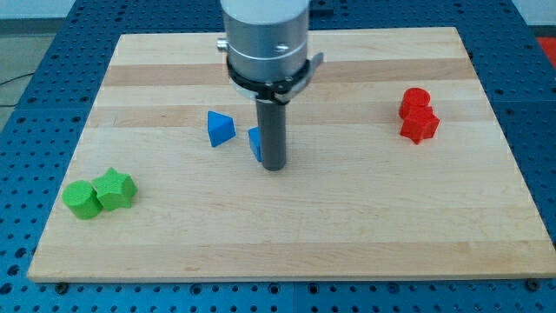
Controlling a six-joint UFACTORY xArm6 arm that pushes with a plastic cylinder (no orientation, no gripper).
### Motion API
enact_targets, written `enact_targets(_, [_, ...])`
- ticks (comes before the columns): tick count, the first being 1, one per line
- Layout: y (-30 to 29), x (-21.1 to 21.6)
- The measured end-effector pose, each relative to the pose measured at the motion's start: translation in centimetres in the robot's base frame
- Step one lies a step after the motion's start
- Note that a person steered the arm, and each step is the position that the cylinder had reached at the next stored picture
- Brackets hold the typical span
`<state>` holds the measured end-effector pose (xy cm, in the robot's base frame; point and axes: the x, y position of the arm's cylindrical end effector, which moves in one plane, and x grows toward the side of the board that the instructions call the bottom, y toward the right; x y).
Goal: Move the yellow hexagon to the left side of the board
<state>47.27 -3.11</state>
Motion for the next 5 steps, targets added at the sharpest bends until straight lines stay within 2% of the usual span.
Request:
enact_targets(1, [-5.2,-0.1])
enact_targets(2, [-2.0,-4.3])
enact_targets(4, [10.7,-1.4])
enact_targets(5, [6.7,-3.4])
